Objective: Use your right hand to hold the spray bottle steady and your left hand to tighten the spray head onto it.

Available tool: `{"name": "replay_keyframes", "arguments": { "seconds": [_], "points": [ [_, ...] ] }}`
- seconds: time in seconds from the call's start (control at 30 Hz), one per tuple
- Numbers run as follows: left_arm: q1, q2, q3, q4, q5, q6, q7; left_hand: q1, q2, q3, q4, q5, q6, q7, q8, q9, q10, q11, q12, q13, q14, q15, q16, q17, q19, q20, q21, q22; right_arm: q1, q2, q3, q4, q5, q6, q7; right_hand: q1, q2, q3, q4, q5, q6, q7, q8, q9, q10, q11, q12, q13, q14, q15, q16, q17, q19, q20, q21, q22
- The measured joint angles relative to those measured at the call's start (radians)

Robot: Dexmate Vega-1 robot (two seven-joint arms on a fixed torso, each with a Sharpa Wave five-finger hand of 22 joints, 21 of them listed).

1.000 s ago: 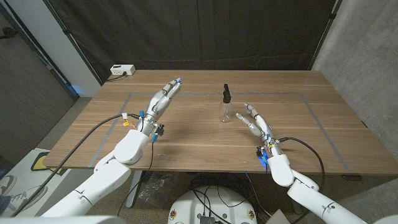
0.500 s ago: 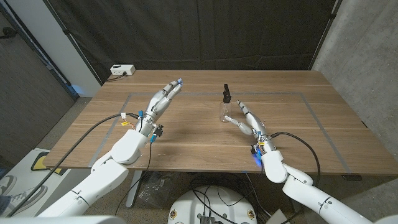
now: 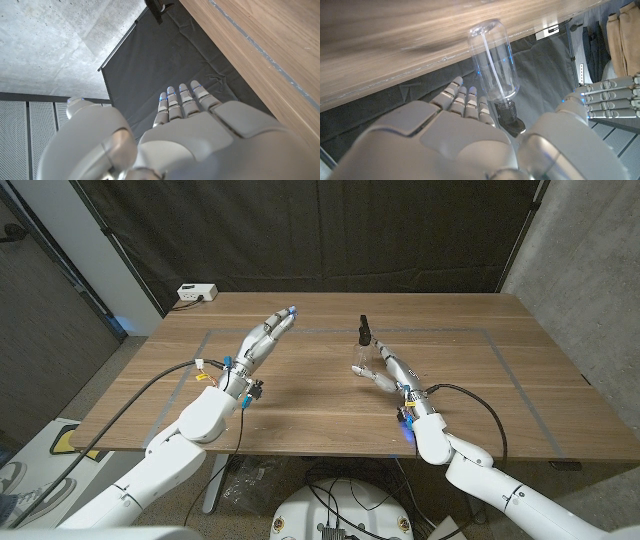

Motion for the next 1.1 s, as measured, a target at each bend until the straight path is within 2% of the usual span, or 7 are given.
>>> {"name": "replay_keyframes", "arguments": {
  "seconds": [0.37, 0.53, 0.6, 0.77, 0.87, 1.1],
  "points": [
    [0.014, 0.008, -0.008, -0.032, 0.017, 0.024, 0.011, 0.0, 0.0, 0.0, 0.0, 0.0, 0.009, 0.002, 0.0, 0.0, 0.004, -0.004, 0.0, 0.0, 0.007, -0.001, -0.005, 0.0, -0.004, 0.004, -0.005, 0.0, 0.08, 0.03, -0.051, 0.088, 0.024, 0.023, 0.022, 0.027, 0.004, 0.0, 0.0, 0.012, 0.032, -0.004, 0.011, 0.0, 0.037, -0.009, 0.019, 0.0, 0.038, -0.012, 0.007, 0.0, 0.034, -0.002, 0.008, 0.0],
    [0.023, 0.01, -0.011, -0.044, 0.023, 0.035, 0.019, 0.003, 0.003, 0.0, 0.0, 0.0, 0.014, -0.003, 0.0, 0.0, 0.007, -0.007, 0.0, 0.0, 0.011, -0.004, -0.005, 0.0, -0.007, 0.007, -0.008, 0.0, 0.115, 0.043, -0.071, 0.129, 0.029, 0.034, 0.03, 0.036, 0.006, 0.003, -0.003, 0.016, 0.041, -0.005, 0.015, 0.0, 0.064, -0.018, 0.026, 0.0, 0.055, -0.016, 0.007, 0.0, 0.05, -0.004, 0.015, 0.0],
    [0.026, 0.01, -0.013, -0.047, 0.025, 0.038, 0.022, 0.003, 0.003, 0.0, 0.0, 0.0, 0.014, -0.003, 0.0, 0.0, 0.009, -0.009, 0.0, 0.0, 0.011, -0.004, -0.005, 0.0, -0.007, 0.007, -0.008, 0.0, 0.13, 0.048, -0.079, 0.144, 0.032, 0.038, 0.033, 0.039, 0.003, 0.003, -0.003, 0.02, 0.043, -0.004, 0.015, 0.0, 0.069, -0.013, 0.026, 0.0, 0.066, -0.015, 0.007, 0.0, 0.053, -0.007, 0.015, 0.0],
    [0.031, 0.011, -0.015, -0.054, 0.029, 0.046, 0.026, 0.003, 0.003, 0.0, 0.0, 0.0, 0.019, -0.009, 0.0, 0.0, 0.015, -0.01, 0.0, 0.0, 0.011, -0.004, -0.005, 0.0, -0.007, 0.007, -0.008, 0.0, 0.158, 0.057, -0.094, 0.174, 0.039, 0.039, 0.042, 0.052, 0.007, 0.003, -0.003, 0.02, 0.06, -0.012, 0.018, 0.0, 0.09, -0.022, 0.031, 0.0, 0.083, -0.017, 0.007, 0.0, 0.07, -0.002, 0.015, 0.0],
    [0.032, 0.011, -0.015, -0.057, 0.03, 0.049, 0.027, 0.003, 0.003, 0.0, 0.0, 0.0, 0.019, -0.009, 0.0, 0.0, 0.018, -0.007, 0.0, 0.0, 0.011, -0.004, -0.005, 0.0, -0.007, 0.007, -0.008, 0.0, 0.173, 0.061, -0.102, 0.19, 0.043, 0.039, 0.048, 0.067, 0.012, 0.003, -0.003, 0.028, 0.092, -0.024, 0.03, 0.0, 0.111, -0.028, 0.034, 0.0, 0.103, -0.028, 0.007, 0.0, 0.094, -0.004, 0.022, 0.0],
    [0.027, 0.008, -0.015, -0.057, 0.033, 0.056, 0.029, 0.006, 0.006, 0.0, 0.0, 0.0, 0.028, -0.01, 0.0, 0.0, 0.023, -0.012, 0.0, 0.0, 0.021, -0.004, -0.005, 0.0, -0.001, 0.013, -0.008, 0.0, 0.206, 0.073, -0.122, 0.221, 0.048, 0.041, 0.063, 0.124, 0.012, 0.007, -0.007, 0.043, 0.134, -0.045, 0.037, 0.005, 0.155, -0.049, 0.042, 0.0, 0.168, -0.061, 0.015, 0.0, 0.159, -0.006, 0.033, 0.0]
  ]
}}
